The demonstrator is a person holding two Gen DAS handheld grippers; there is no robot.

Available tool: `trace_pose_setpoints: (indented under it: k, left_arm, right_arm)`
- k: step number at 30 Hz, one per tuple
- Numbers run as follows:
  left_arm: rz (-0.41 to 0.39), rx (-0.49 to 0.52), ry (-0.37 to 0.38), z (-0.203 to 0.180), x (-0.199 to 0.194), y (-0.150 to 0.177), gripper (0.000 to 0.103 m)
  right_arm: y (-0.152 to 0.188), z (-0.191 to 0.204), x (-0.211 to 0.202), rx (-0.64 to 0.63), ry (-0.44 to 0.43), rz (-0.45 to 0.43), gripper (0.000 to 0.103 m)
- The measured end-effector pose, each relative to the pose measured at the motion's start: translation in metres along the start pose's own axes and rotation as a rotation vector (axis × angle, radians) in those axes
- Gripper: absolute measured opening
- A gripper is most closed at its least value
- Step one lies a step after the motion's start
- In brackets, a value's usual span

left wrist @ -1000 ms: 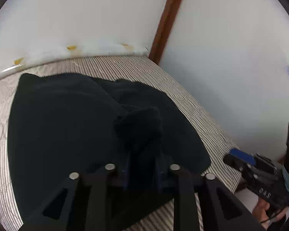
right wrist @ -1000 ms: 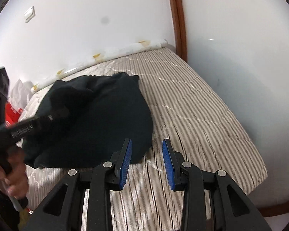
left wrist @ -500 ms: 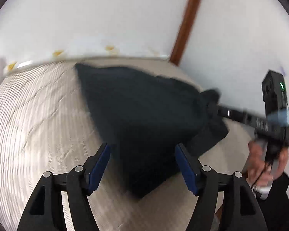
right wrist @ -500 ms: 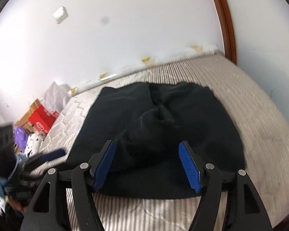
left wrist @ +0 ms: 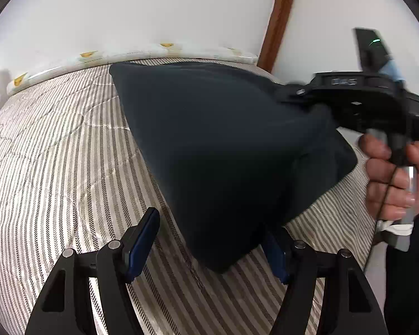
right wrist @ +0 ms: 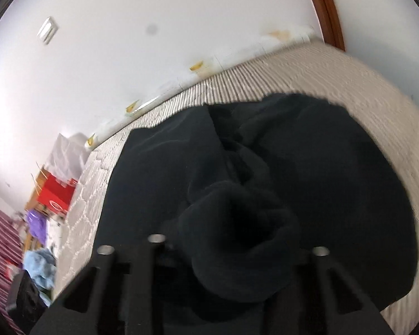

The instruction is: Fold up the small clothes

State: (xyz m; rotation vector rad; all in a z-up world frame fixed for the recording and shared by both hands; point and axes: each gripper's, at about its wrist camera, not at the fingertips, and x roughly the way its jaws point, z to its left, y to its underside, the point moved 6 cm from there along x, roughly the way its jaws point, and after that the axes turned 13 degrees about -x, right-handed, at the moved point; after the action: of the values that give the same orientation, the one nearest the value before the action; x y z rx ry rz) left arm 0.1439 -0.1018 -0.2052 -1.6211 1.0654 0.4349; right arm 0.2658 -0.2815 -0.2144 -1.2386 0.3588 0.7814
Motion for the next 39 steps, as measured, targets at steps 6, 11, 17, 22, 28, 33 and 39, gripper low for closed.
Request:
trace_pose_setpoints:
  k: [6, 11, 17, 22, 28, 33, 39]
  left_arm:
    - [0.009, -0.012, 0.045, 0.005, 0.001, -0.006, 0.07]
    - [-0.007, 0.057, 0.046, -0.021, 0.0, -0.01, 0.07]
    - [-0.038, 0.123, 0.036, -0.047, 0.001, -0.014, 0.07]
    - [-0.015, 0.05, 0.098, -0.043, -0.001, -0.011, 0.056]
    - [-0.068, 0.063, 0.081, -0.049, -0.011, -0.01, 0.026]
    - [-0.102, 0.005, 0.079, -0.027, -0.028, -0.017, 0.021]
    - [-0.147, -0.056, 0.041, 0.028, -0.052, -0.024, 0.02]
  right_arm:
    - [-0.019, -0.001, -0.083, -0.112, 0.052, -0.268, 0.016]
    - [0.012, -0.044, -0.099, -0.134, 0.17, -0.282, 0.015]
    - [0.05, -0.091, -0.082, -0.021, 0.199, -0.213, 0.017]
    - [0.057, -0.103, -0.084, -0.015, 0.301, -0.185, 0.059]
    - [0.063, -0.108, -0.069, 0.028, 0.235, -0.112, 0.032]
    - [0.055, -0.077, -0.064, -0.023, 0.216, -0.113, 0.021]
    - [0.041, -0.029, -0.039, -0.055, 0.142, -0.112, 0.02]
